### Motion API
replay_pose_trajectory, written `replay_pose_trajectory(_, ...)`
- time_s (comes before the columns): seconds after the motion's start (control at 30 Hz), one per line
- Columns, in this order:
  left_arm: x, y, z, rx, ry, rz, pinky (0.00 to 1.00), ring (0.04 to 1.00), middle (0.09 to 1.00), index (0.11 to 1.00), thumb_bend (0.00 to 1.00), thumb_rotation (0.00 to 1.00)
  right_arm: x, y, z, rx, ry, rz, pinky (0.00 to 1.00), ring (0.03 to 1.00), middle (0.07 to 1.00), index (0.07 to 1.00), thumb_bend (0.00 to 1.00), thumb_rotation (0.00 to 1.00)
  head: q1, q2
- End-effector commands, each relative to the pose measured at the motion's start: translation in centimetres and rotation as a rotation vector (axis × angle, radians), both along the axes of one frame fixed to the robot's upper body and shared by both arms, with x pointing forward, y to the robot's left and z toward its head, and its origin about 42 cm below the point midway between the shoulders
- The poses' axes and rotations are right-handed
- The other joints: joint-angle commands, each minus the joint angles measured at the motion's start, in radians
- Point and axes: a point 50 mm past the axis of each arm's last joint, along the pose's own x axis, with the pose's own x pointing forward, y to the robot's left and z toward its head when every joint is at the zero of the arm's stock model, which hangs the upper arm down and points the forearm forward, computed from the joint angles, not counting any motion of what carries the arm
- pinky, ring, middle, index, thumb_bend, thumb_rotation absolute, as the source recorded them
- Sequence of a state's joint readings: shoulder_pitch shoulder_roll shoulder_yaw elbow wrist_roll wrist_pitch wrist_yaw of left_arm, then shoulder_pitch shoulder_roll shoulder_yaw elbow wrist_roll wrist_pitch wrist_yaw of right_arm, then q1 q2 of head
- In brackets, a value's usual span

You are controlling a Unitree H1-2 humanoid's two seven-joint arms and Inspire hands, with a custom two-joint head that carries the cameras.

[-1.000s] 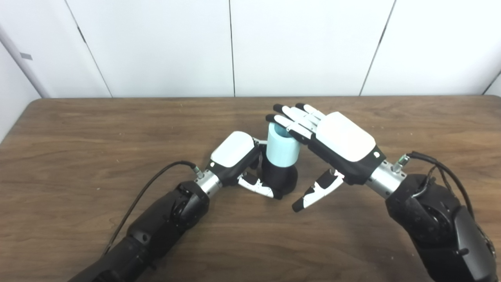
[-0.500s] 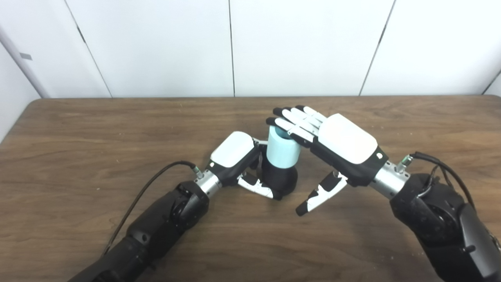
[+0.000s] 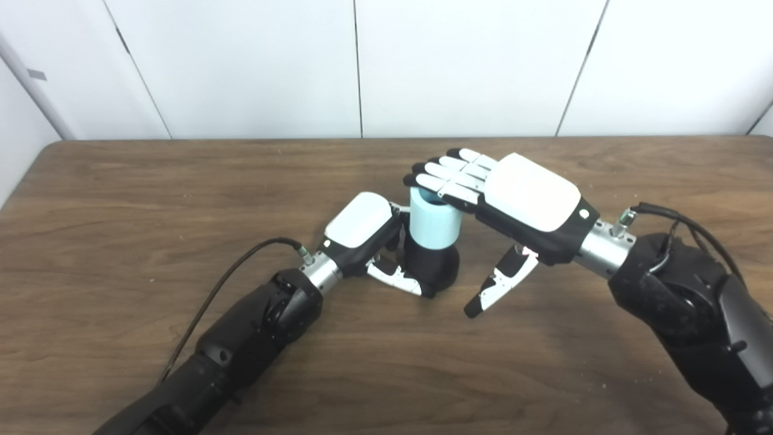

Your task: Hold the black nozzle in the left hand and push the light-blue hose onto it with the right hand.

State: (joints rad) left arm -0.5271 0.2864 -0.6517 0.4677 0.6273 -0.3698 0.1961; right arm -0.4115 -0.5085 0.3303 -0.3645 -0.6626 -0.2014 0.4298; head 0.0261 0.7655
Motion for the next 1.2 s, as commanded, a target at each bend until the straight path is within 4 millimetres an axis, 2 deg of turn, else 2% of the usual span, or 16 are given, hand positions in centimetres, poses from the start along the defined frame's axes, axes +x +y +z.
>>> replay_pose_trajectory(0.0,-5.6,1.8,-8.5,0.254,0.284,-0.050,0.26,0.319,0.350,0.372,0.65,0.43,-0.4,0.2,-1.2,-0.120,0.058,0.043,0.96,0.946,0.930,0.939,0.81,0.46,0.002,0.002)
replay_pose_trajectory(0.23,-5.6,1.9,-8.5,0.255,0.285,-0.049,0.26,0.313,0.335,0.333,0.65,0.42,-0.6,0.8,-2.1,-0.136,0.064,0.044,0.96,0.952,0.930,0.935,0.81,0.45,0.001,0.002)
replay_pose_trajectory(0.37,-5.7,1.9,-8.4,0.255,0.284,-0.049,0.26,0.316,0.346,0.367,0.65,0.43,-0.6,0.9,-2.5,-0.143,0.069,0.049,0.96,0.952,0.924,0.926,0.81,0.44,0.001,0.002)
replay_pose_trajectory(0.53,-5.8,1.7,-8.5,0.258,0.284,-0.050,0.26,0.318,0.340,0.339,0.65,0.43,-0.5,0.8,-2.8,-0.160,0.074,0.047,0.97,0.950,0.921,0.925,0.81,0.44,0.000,0.003)
replay_pose_trajectory(0.77,-5.7,1.9,-8.4,0.257,0.282,-0.051,0.27,0.327,0.355,0.368,0.65,0.43,-0.7,0.6,-3.4,-0.177,0.084,0.044,0.97,0.950,0.927,0.932,0.80,0.44,0.000,0.004)
replay_pose_trajectory(1.17,-5.7,2.0,-8.5,0.255,0.287,-0.051,0.27,0.328,0.356,0.378,0.64,0.43,-0.8,-0.1,-3.2,-0.148,0.029,0.015,0.99,0.974,0.965,0.953,0.79,0.43,0.000,0.004)
